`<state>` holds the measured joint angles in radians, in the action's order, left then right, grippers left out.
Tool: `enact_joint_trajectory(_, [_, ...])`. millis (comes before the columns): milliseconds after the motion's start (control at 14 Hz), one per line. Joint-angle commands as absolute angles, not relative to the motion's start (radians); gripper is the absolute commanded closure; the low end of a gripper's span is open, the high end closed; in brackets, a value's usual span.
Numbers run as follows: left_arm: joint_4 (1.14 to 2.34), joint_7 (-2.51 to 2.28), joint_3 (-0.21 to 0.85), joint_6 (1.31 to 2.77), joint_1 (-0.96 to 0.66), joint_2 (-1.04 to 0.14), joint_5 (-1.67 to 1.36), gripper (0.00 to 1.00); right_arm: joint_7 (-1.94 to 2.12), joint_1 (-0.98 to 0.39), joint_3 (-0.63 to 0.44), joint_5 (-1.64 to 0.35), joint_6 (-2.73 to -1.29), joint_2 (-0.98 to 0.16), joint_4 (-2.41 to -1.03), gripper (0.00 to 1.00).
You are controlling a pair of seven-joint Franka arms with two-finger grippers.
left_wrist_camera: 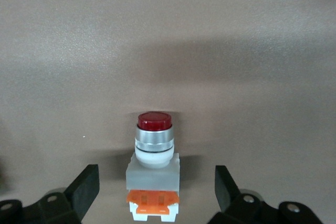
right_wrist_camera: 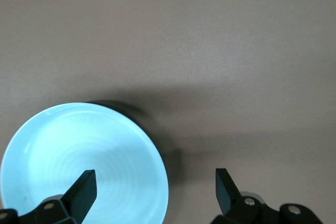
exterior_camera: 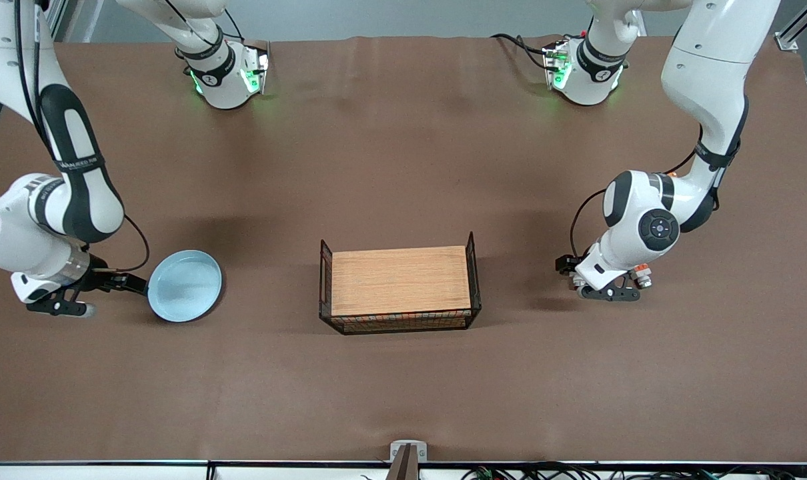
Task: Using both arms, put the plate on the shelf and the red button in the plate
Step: 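Grasp the red button with the left gripper while the right gripper grips the plate rim, then lift the plate with the right gripper and carry it over the basket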
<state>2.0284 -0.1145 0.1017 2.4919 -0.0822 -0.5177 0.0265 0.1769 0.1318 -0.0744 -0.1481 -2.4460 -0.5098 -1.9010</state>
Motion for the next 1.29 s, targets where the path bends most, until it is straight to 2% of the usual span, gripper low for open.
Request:
enact_joint_trajectory(0, [2.029, -0.106, 0.1, 2.507, -0.083, -0.522, 0.044, 0.15, 0.178, 0.137, -0.064, -0.183, -2.47, -0.538, -1.904, 0.0])
enact_joint_trajectory(500, [2.028, -0.121, 0.1, 2.508, -0.086, -0.526, 0.044, 0.55, 0.189, 0.133, -0.064, -0.183, -2.471, -0.563, -1.931, 0.0])
enact_joint_trajectory(714, [2.025, -0.127, 0.1, 2.508, -0.086, -0.526, 0.044, 0.65, 0.189, 0.13, -0.064, -0.183, -2.511, -0.565, -1.965, 0.01])
enact_joint_trajectory(929, [2.023, -0.147, 0.1, 2.508, -0.084, -0.526, 0.044, 0.67, 0.189, 0.123, -0.064, -0.183, -2.536, -0.565, -1.982, 0.08])
enact_joint_trajectory(1143, [2.022, -0.152, 0.1, 2.507, -0.084, -0.525, 0.044, 0.67, 0.19, 0.121, -0.064, -0.181, -2.52, -0.563, -1.98, 0.39])
enact_joint_trajectory(1214, [2.02, -0.153, 0.1, 2.507, -0.083, -0.525, 0.044, 0.67, 0.187, 0.117, -0.063, -0.181, -2.511, -0.563, -1.979, 0.54])
